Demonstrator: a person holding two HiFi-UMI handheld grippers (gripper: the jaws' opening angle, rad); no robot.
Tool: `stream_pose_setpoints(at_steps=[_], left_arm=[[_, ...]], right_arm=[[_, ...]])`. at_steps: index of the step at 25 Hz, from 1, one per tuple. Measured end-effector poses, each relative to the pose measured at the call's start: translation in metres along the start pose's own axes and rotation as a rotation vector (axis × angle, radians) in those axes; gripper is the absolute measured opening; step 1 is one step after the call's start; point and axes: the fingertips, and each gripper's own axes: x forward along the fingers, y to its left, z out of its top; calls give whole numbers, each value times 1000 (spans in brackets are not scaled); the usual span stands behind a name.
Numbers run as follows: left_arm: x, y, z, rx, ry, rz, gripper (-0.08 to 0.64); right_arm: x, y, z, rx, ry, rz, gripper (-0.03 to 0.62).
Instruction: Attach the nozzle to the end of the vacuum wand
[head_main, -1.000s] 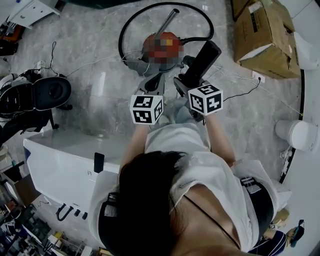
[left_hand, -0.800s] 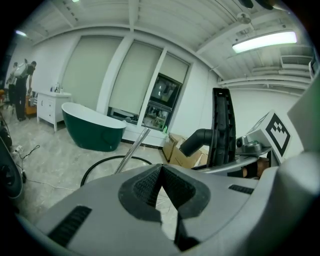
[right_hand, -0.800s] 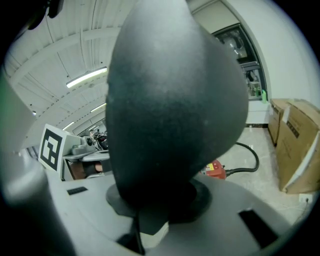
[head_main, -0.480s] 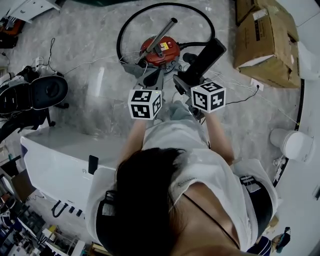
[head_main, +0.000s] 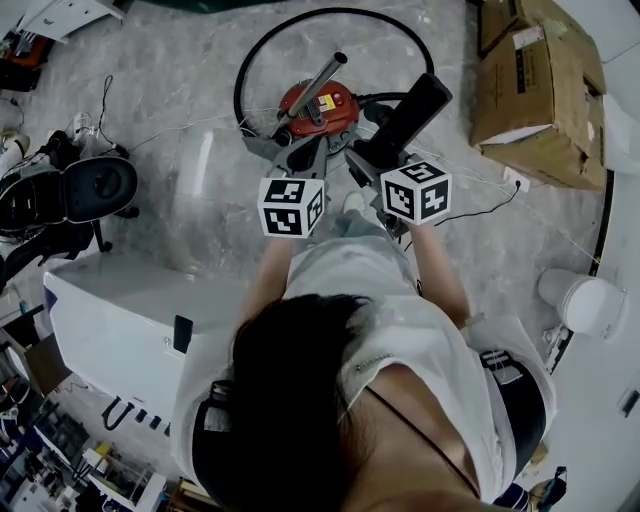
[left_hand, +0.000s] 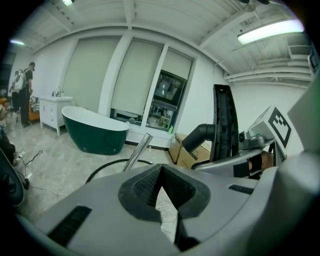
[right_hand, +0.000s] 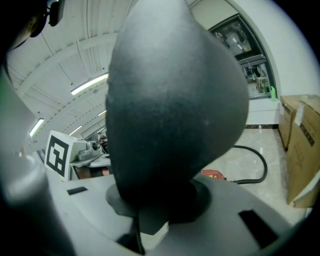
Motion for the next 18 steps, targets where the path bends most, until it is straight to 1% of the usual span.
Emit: stream_pose_setpoints(at_steps=[4, 9, 13, 18], left_arm=[[14, 4, 7, -2, 5, 32, 3], [32, 10, 15, -4, 5, 93, 3], [41, 18, 18, -33, -6, 160, 3], [52, 13, 20, -54, -12, 181, 2]], right_arm=[[1, -13, 14, -10, -24, 9, 100], [3, -33, 26, -17, -7, 33, 100], [6, -43, 31, -26, 6, 56, 100], [5, -54, 34, -40, 26, 80, 100]])
